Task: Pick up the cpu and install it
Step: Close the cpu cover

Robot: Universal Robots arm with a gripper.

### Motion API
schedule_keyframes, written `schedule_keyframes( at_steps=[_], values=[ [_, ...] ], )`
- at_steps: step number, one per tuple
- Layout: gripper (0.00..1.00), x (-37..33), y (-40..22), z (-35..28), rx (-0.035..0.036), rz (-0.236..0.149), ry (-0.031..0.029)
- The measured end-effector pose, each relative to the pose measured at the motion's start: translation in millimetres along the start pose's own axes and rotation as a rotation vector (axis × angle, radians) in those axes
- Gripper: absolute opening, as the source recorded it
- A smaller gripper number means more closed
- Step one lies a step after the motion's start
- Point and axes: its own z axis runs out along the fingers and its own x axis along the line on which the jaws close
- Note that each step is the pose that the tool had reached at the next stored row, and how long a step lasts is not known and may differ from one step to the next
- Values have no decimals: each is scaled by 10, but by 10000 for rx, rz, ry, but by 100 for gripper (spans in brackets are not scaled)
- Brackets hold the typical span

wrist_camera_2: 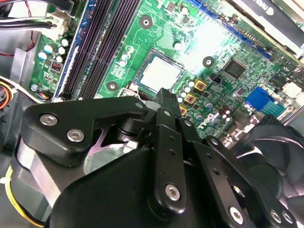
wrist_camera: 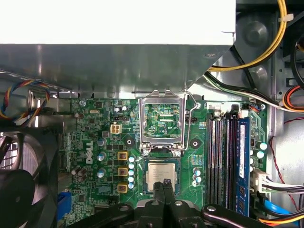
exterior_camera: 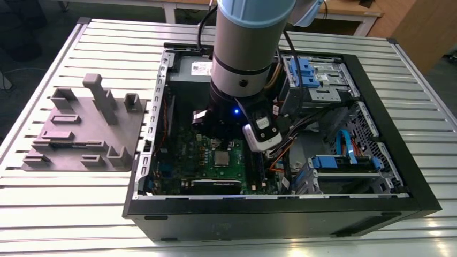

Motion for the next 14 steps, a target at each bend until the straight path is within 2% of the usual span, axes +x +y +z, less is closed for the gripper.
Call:
schedule_keyframes(
  at_steps=[4, 9, 14],
  values=[
    [10, -11, 0, -2, 2, -2, 1],
    [10, -77, 0, -3, 0, 0, 0],
    [10, -84, 2, -4, 4, -92, 2]
  ],
)
